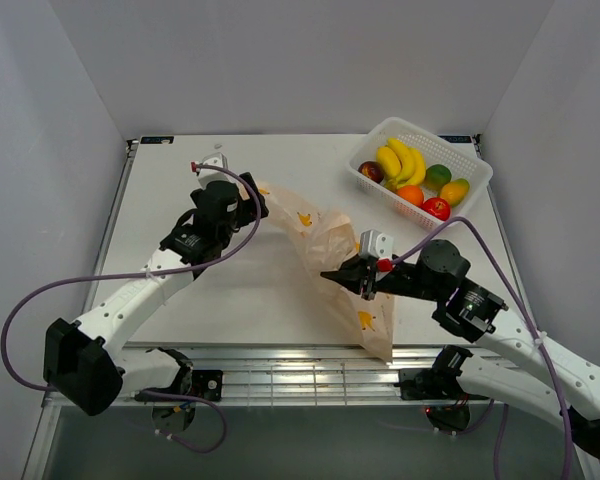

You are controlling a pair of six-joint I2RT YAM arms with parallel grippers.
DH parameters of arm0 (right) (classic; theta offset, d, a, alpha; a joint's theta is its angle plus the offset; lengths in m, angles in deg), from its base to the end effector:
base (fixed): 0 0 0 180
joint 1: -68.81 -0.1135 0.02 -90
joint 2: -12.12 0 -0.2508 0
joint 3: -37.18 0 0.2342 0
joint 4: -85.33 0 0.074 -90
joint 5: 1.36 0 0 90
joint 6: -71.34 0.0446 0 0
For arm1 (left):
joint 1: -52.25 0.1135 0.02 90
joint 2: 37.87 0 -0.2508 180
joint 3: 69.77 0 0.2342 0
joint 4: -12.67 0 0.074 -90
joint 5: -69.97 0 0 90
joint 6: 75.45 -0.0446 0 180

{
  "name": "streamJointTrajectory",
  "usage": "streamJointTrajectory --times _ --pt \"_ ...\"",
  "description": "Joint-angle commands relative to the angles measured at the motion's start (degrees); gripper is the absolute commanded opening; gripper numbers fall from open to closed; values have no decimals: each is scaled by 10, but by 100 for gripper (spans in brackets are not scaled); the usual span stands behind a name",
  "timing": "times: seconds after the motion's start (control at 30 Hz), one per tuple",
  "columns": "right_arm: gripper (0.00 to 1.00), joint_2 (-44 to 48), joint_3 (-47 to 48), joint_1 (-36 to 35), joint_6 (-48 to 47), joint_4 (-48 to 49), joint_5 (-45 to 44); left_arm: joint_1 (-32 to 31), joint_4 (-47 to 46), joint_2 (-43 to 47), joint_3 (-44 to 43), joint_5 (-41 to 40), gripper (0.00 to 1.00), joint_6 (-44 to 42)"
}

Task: Place the fruits into the plastic bag
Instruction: Expand the plastic bag at the center of the board.

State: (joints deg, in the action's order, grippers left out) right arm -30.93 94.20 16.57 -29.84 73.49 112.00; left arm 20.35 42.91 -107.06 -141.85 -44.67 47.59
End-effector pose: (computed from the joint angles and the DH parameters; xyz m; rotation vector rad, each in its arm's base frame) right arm 0.0955 0.1522 0.3455 -1.1104 1.1571 0.8743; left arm 0.2361 -0.1251 0.3071 -0.2851 1.9927 -0.2843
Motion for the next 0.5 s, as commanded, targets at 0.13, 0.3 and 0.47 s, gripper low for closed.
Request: streamJointTrajectory --times 0.13,0.3,0.47 --pt "9 39 7 0 -3 18 20 20 -2 3 3 7 96 16" --pt "8 52 9 0 0 11 27 24 -47 36 42 30 95 7" --pt "9 58 13 0 3 6 63 25 -55 23 34 48 74 -3"
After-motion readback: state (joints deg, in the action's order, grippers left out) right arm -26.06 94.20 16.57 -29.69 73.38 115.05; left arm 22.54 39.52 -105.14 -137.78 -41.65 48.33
